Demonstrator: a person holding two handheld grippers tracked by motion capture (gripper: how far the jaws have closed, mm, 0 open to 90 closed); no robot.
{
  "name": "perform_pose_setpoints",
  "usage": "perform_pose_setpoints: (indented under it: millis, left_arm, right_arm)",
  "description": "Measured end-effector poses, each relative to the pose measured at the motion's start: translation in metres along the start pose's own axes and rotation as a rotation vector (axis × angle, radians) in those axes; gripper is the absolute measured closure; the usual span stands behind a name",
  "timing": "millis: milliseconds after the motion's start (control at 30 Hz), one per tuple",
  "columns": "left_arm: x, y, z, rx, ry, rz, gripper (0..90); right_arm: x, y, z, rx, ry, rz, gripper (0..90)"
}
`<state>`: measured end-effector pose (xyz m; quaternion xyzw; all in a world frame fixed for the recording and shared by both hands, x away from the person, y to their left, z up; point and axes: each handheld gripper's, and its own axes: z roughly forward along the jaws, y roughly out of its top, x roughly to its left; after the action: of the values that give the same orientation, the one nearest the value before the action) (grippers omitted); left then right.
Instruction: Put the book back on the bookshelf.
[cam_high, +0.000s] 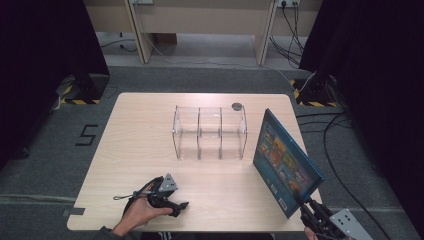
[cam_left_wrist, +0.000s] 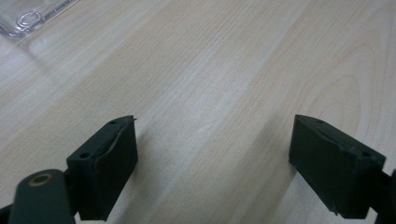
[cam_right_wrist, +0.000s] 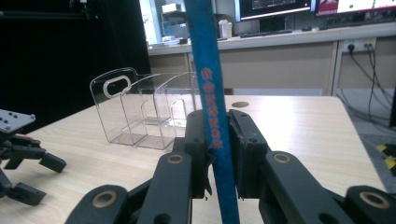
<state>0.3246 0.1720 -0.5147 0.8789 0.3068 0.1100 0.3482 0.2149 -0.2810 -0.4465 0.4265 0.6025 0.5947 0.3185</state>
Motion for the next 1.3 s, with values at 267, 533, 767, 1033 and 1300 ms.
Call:
perform_pose_setpoints:
  millis: [267,533,767,1033,1300]
  left_arm:
    - [0.0,0.0,0.001,-0.01,-0.001,0.0,14.5]
    - [0.0,0.0,0.002,-0.019,-0.001,0.0,14.2]
    - [0.0,-0.001,0.002,-0.022,-0.001,0.001,14.1]
    - [0.0,-0.001,0.002,-0.023,-0.002,0.0,14.0]
    - [0.0,-0.001,0.002,-0.026,-0.003,0.002,13.8]
  right_arm:
    - [0.002,0.01,0.007,-0.014,-0.005,-0.088,78.9]
    - [-0.002,0.016,0.021,-0.016,-0.013,-0.133,78.2]
    - [-0.003,0.022,0.038,-0.015,-0.001,-0.155,78.3]
    - [-0.006,0.025,0.046,-0.032,0.005,-0.146,79.4]
    - [-0.018,0.027,0.053,-0.042,0.024,-0.115,79.8]
